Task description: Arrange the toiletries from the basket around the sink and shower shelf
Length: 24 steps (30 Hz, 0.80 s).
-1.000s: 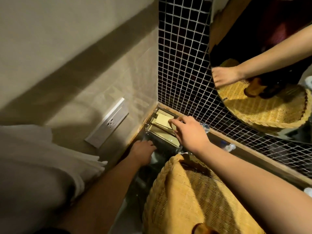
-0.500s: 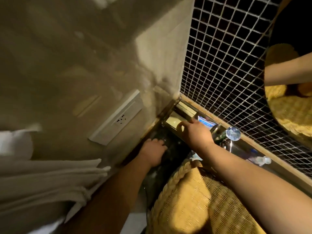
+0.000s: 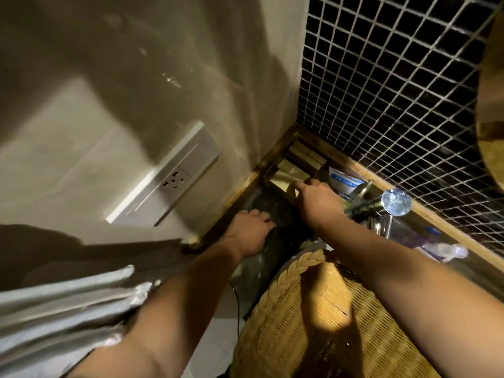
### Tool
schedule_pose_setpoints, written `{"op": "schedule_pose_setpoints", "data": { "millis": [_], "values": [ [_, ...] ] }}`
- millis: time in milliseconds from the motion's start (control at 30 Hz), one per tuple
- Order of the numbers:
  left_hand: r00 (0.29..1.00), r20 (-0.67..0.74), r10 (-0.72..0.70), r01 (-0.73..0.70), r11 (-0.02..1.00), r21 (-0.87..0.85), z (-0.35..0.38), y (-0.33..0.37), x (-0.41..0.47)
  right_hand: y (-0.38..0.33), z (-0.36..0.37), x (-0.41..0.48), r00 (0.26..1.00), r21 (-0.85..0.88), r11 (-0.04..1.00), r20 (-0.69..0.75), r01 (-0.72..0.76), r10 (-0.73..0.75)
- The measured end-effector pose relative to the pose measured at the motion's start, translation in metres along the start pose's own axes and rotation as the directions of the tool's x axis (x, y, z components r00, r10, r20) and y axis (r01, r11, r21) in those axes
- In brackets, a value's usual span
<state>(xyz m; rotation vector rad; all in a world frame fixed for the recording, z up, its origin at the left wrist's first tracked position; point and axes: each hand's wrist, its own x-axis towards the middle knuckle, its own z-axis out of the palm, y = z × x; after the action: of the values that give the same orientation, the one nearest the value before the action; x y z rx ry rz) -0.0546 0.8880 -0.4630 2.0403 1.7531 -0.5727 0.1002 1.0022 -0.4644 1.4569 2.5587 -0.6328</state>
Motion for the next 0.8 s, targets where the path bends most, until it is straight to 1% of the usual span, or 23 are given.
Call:
{"op": "schedule_pose_setpoints", "data": {
  "millis": [200,333,400,467,533,600,667,733,800],
  "values": [
    [0.999,-0.042,-0.014,0.011,0.997,-0.071,0.0,-0.002,0.002,-0.002,0.002,0.009,1.0,-0.005,1.0,0.001,0.004,-0.004],
    [0.996,-0.087,-0.002,-0.006,0.996,-0.093,0.0,-0.001,0.004,-0.004,-0.003,0.001,1.0,-0.002,1.0,-0.017,0.008,-0.008],
    [0.994,-0.113,-0.001,-0.01,0.995,-0.101,-0.001,0.001,0.006,0.002,-0.005,-0.009,0.999,0.074,0.997,-0.032,-0.02,0.022],
    [0.992,-0.123,0.005,-0.02,0.992,-0.121,-0.003,0.004,0.007,0.012,-0.011,-0.022,0.996,0.246,0.966,-0.018,-0.081,0.088],
    [0.992,-0.127,0.012,-0.028,0.992,-0.122,-0.004,0.005,0.008,0.021,-0.019,-0.035,0.983,0.448,0.877,0.02,-0.172,0.182],
    [0.99,-0.144,0.014,-0.034,0.991,-0.133,-0.005,0.005,0.01,0.026,-0.03,-0.046,0.952,0.58,0.768,0.047,-0.272,0.302],
    [0.985,-0.174,0.001,-0.025,0.99,-0.139,-0.007,0.007,0.013,0.026,-0.038,-0.055,0.903,0.635,0.662,0.145,-0.398,0.404],
    [0.976,-0.218,-0.014,-0.017,0.99,-0.14,-0.012,0.012,0.016,0.021,-0.045,-0.063,0.85,0.649,0.562,0.292,-0.512,0.438],
    [0.967,-0.257,-0.002,-0.035,0.99,-0.14,-0.016,0.018,0.021,0.013,-0.049,-0.068,0.781,0.658,0.435,0.43,-0.614,0.453]
  ]
}}
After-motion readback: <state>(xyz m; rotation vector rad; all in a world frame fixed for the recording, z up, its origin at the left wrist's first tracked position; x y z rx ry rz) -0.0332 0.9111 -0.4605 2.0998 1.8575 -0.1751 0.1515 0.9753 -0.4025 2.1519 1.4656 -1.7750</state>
